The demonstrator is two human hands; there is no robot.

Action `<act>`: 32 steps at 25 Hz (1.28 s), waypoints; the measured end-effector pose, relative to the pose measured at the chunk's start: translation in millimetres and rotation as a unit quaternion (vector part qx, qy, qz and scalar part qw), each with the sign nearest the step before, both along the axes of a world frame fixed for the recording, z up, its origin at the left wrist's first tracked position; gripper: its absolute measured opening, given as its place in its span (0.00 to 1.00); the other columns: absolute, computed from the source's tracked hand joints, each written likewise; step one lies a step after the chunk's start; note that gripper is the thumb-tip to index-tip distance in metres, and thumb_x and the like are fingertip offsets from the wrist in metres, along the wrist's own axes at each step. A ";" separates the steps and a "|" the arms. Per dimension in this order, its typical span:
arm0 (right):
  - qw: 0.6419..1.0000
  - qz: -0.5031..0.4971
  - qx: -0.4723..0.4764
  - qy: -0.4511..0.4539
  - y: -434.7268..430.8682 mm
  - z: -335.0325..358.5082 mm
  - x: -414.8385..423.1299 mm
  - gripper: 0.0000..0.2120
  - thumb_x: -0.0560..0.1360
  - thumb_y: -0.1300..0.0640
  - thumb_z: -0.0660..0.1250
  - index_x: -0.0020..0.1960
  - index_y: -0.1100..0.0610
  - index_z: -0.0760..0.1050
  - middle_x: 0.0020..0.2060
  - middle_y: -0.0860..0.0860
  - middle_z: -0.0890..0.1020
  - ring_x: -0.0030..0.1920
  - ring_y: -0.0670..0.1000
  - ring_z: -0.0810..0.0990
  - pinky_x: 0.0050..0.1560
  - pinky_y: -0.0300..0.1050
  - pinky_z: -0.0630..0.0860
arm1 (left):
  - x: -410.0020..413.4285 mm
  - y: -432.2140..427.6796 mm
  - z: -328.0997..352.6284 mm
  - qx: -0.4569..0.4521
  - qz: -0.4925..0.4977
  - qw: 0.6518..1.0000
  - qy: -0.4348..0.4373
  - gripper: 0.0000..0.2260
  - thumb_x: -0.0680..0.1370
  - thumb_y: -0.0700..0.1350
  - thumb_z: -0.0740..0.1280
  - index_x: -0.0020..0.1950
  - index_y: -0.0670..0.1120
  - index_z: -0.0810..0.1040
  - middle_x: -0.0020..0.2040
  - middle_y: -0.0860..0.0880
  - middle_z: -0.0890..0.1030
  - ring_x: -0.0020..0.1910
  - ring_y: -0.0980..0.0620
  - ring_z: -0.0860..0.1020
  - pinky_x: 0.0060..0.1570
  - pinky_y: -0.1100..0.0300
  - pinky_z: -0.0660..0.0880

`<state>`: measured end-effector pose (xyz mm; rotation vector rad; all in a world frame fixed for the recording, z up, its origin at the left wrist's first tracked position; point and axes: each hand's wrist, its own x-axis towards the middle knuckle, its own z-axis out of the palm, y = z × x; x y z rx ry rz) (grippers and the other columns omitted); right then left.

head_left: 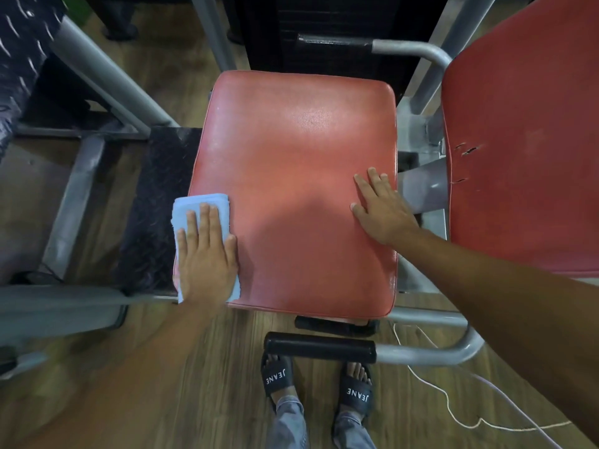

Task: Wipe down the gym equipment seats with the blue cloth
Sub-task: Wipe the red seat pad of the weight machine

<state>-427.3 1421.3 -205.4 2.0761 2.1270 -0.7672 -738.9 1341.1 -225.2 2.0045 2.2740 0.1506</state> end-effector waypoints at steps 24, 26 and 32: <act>0.974 -0.090 0.025 0.207 -41.0 -3.2 33.1 0.25 0.81 0.63 0.51 0.78 0.53 0.55 0.78 0.51 0.51 0.78 0.51 0.47 0.75 0.48 0.52 | 228.8 -26.2 -2.2 -0.039 -0.159 0.985 -0.045 0.27 0.82 0.53 0.43 0.79 0.42 0.50 0.80 0.46 0.51 0.79 0.46 0.45 0.77 0.44 0.47; 0.974 -0.101 0.021 0.202 -40.1 -1.9 30.6 0.25 0.81 0.64 0.50 0.77 0.53 0.56 0.78 0.50 0.51 0.78 0.51 0.48 0.76 0.51 0.53 | 229.1 -26.1 -1.1 -0.038 -0.155 0.985 -0.059 0.27 0.82 0.53 0.41 0.79 0.42 0.50 0.79 0.46 0.51 0.79 0.46 0.45 0.77 0.45 0.47; 0.983 -0.110 -0.017 0.144 -50.8 3.5 26.1 0.26 0.82 0.60 0.50 0.78 0.47 0.50 0.78 0.44 0.47 0.78 0.51 0.50 0.75 0.55 0.55 | 179.7 -24.4 -2.0 -0.023 -0.207 0.977 -0.054 0.25 0.83 0.52 0.46 0.78 0.45 0.56 0.79 0.47 0.57 0.78 0.47 0.52 0.77 0.47 0.50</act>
